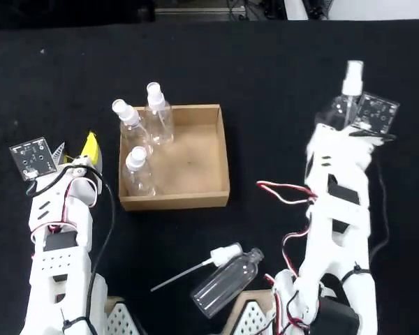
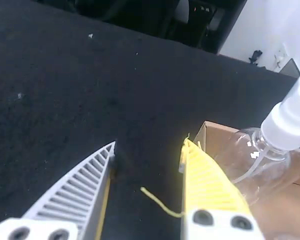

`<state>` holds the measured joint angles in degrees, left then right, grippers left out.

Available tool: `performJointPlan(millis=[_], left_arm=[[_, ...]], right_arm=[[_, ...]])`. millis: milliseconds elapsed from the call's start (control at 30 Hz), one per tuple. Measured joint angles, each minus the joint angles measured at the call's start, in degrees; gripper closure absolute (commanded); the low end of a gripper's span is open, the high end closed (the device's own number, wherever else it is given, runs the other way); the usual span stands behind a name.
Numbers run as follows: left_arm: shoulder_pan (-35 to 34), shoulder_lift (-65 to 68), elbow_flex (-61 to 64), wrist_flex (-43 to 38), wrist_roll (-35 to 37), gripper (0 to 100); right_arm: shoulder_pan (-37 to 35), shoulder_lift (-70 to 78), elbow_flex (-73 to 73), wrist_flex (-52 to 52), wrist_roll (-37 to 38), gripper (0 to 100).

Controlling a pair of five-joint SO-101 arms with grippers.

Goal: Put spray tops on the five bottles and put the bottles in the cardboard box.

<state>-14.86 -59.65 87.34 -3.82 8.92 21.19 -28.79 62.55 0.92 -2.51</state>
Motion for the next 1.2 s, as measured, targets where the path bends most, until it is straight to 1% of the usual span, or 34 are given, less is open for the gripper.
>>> performJointPlan(millis=[200, 367, 600, 700, 1067, 1200], left_arm=[[0.0, 0.0, 0.0, 0.0, 0.0, 81], [0.0, 0.0, 0.0, 0.0, 0.0, 81], [0.0, 0.0, 0.0, 0.0, 0.0, 81], [0.0, 0.0, 0.0, -0.1, 0.0, 81], [0.0, 0.0, 0.0, -0.4, 0.0, 81], [0.0, 0.0, 0.0, -0.4, 0.0, 81]], right_arm=[[0.4, 0.1, 0.1, -1.1, 0.0, 98.7], [1.1, 4.4, 2.2, -10.6, 0.0, 98.7], [2.0, 18.6, 2.3, -23.3, 0.2, 98.7], [3.8, 22.5, 2.3, -27.0, 0.1, 98.5], [4.3, 29.5, 2.2, -37.5, 0.1, 98.3], [7.6, 33.9, 1.1, -42.3, 0.1, 98.3]])
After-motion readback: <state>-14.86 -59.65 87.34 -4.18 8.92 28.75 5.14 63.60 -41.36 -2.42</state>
